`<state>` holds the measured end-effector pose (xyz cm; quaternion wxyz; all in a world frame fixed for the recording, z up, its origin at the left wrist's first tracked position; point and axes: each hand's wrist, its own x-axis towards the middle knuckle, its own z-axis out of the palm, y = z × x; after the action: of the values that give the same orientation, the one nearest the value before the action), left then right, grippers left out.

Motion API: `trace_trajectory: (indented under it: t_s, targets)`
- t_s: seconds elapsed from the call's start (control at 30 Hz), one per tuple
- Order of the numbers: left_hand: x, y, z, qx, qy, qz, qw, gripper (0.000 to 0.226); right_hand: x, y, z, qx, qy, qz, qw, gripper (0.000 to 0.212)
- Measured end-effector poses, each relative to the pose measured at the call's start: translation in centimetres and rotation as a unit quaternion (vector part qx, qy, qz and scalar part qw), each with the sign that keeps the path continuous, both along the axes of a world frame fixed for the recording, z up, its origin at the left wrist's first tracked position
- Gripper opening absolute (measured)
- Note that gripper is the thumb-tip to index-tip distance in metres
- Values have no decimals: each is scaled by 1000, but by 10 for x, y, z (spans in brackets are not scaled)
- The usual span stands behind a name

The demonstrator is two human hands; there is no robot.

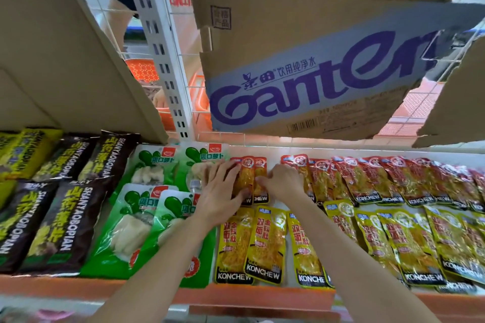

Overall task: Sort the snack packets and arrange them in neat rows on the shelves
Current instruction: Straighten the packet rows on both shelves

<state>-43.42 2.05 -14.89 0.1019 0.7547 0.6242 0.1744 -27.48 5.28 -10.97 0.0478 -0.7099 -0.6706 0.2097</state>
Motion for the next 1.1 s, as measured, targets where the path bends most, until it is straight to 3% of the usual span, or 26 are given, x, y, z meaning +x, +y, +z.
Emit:
trace_trajectory:
  t_s: [0.13, 0.2, 0.3, 0.4, 0.5, 0.63, 0.73, 0.9, 1.1]
  targets:
    - [1, 0, 2, -6, 40, -1, 999, 77, 7, -5, 5, 33, 95, -40, 994, 14]
    - [1, -1, 0, 6, 44, 8, 999, 86, 10, -8, 6, 39, 92, -34, 994, 25]
    - [2, 0, -1, 7, 41, 20, 999, 93, 9, -6, 0, 15, 12, -29, 999, 52]
    - [2, 0, 0, 1, 39, 24, 999, 93, 3, -3, -1, -5, -5, -40, 999, 42]
    - [1, 0, -2, -1, 38, 19, 999, 88, 2, -6, 2, -2, 75, -72, 995, 19]
    - [0, 1, -3, 3, 63, -6, 998, 74, 6, -13, 6, 20, 146, -109, 983, 36]
    - [-1, 1, -4, -7, 76, -9, 997, 69, 2, -13, 11, -11, 120, -94, 988, 47]
    - [-1, 1, -4, 0, 66, -5, 998, 69, -2, -9, 14, -29, 150, -89, 984, 19]
    - [-2, 1, -4, 0, 82, -7, 997, 74, 32, -2, 38, 69, 232, -140, 960, 16]
